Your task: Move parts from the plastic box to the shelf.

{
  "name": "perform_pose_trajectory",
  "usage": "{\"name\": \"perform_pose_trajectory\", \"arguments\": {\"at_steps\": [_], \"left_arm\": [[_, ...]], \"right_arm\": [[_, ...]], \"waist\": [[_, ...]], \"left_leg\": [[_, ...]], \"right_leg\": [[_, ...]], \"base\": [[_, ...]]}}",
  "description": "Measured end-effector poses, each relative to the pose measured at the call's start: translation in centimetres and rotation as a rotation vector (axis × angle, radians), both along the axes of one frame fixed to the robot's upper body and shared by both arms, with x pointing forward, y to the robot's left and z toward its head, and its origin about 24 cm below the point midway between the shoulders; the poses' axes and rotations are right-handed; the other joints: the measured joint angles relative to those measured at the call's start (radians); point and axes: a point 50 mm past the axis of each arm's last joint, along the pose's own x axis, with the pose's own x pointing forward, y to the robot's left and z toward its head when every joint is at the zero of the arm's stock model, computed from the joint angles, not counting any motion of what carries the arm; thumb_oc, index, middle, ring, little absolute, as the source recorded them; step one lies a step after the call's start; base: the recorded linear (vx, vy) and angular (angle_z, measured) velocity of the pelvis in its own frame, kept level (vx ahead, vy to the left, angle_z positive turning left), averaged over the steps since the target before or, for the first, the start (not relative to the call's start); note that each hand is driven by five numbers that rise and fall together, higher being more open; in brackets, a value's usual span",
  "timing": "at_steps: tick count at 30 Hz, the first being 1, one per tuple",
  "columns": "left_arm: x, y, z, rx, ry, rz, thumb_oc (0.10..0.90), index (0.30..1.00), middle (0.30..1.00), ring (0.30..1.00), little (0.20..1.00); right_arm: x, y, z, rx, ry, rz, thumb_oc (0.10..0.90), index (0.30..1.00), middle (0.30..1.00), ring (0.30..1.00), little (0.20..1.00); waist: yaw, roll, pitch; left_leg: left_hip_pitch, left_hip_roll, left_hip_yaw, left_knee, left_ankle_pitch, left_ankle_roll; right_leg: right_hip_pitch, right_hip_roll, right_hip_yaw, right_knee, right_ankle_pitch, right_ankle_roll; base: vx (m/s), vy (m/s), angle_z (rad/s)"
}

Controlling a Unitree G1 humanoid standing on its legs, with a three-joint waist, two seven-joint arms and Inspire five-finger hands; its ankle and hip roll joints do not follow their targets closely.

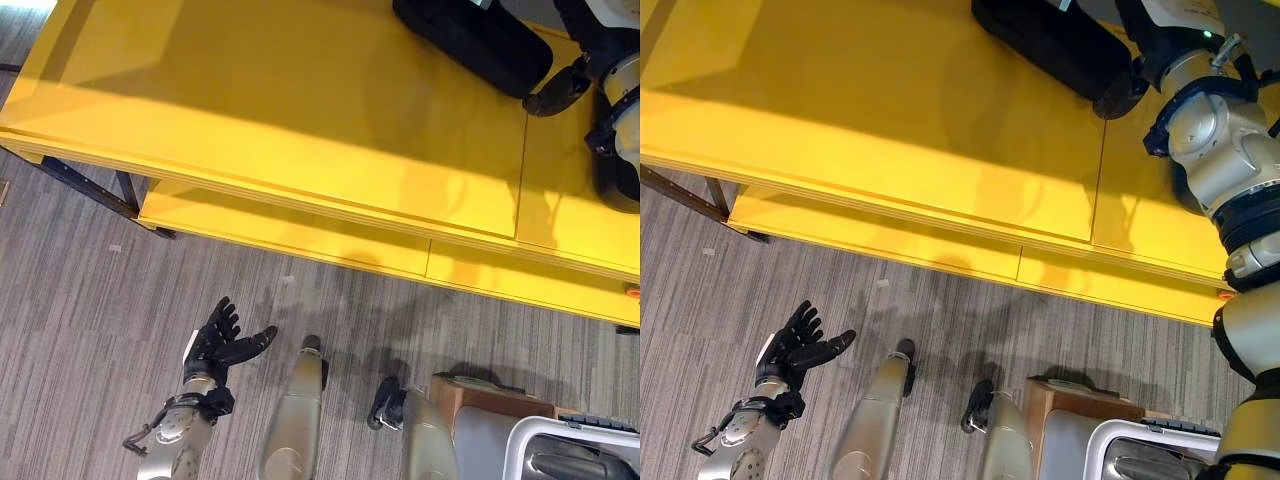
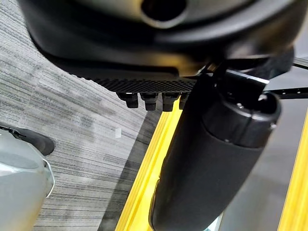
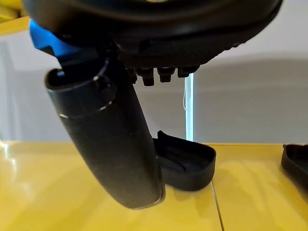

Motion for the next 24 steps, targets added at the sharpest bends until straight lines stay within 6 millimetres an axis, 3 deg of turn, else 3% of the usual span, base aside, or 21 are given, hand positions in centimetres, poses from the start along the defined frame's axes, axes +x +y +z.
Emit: {"name": "perform_pose_trajectory", "arguments": {"at_steps": [6, 14, 24], "left_arm": [[-0.1, 0.1, 0.1, -0.026, -0.008, 0.014, 0.900, 1.000, 1.000, 1.000, 1.000], [0.3, -0.1, 0.4, -0.028, -0.025, 0.004, 0.900, 1.000, 1.000, 1.000, 1.000], [0.3, -0.2, 0.3, -0.029, -0.022, 0.002, 0.900, 1.000, 1.000, 1.000, 1.000]], "right_arm": [[0.3, -0.6, -0.1, 0.060, 0.005, -0.029, 0.900, 1.000, 1.000, 1.000, 1.000], [0.3, 0.4, 1.8, 0.108, -0.052, 0.003, 0.900, 1.000, 1.000, 1.000, 1.000], [0.4, 0.4, 1.8, 0.141, -0.059, 0.002, 0.900, 1.000, 1.000, 1.000, 1.000]], "waist": [[0.005, 0.008, 0.004], [0.008, 0.015, 0.008], [0.022, 0.017, 0.007]], "left_leg": [[-0.028, -0.010, -0.008, 0.008, 0.003, -0.004], [-0.101, -0.015, -0.008, 0.073, 0.000, -0.001], [-0.152, -0.026, -0.028, 0.106, -0.004, -0.009]], "right_leg": [[-0.033, -0.013, -0.006, 0.031, -0.014, -0.005], [-0.111, -0.029, -0.007, 0.122, -0.042, -0.018], [-0.159, -0.041, -0.015, 0.183, -0.063, -0.030]], "base": [[-0.01, -0.005, 0.06], [0.01, 0.000, 0.03], [0.02, -0.010, 0.04]]}}
